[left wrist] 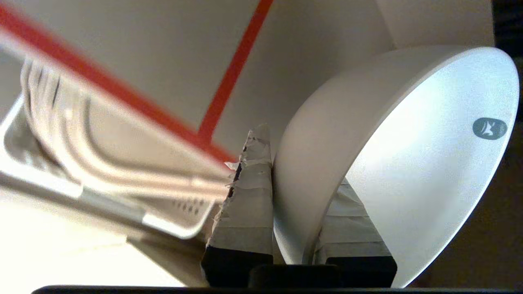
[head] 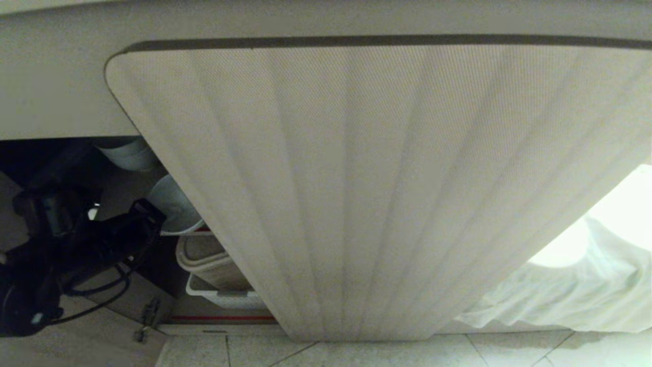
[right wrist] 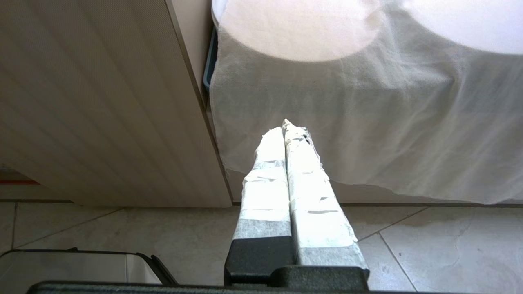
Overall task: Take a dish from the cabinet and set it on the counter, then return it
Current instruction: Take the bowl from the cabinet, then place it on the table
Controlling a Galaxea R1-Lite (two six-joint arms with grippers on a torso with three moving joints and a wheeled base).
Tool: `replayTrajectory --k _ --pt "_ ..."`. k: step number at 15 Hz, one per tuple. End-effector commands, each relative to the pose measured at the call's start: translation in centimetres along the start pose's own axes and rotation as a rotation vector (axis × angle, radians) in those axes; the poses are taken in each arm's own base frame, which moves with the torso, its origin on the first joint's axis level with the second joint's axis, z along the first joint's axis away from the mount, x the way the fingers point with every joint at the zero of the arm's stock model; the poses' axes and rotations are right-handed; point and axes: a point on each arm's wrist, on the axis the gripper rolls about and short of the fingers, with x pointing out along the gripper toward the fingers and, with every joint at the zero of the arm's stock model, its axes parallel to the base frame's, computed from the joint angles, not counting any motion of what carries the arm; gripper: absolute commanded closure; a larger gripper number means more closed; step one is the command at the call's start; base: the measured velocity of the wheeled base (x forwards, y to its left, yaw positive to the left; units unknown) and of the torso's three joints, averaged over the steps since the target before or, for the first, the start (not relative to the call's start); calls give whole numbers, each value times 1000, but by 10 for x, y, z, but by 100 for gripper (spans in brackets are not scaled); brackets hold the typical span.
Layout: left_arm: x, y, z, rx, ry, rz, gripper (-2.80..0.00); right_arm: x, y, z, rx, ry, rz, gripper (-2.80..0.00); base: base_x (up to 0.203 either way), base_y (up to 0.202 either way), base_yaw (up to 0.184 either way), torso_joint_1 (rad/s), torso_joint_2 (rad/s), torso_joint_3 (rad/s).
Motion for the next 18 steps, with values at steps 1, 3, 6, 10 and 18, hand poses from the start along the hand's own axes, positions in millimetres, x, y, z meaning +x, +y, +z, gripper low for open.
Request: replayTrajectory --k 1,3,6,10,18 --pt "-14 -2 -6 -3 4 -6 0 0 0 0 0 -2 0 0 0 0 0 0 0 0" --pt "-22 0 -10 -6 12 3 0 0 0 0 0 0 0 0 0 0 0 0 0 0" --pt "-34 2 -17 -11 28 8 0 0 0 0 0 0 1 0 0 0 0 0 0 0" --pt "-50 1 -23 -6 42 -10 0 0 0 0 0 -2 0 0 0 0 0 0 0 0" --pt "-93 -6 -34 -5 109 20 0 0 0 0 0 0 0 0 0 0 0 0 0 0"
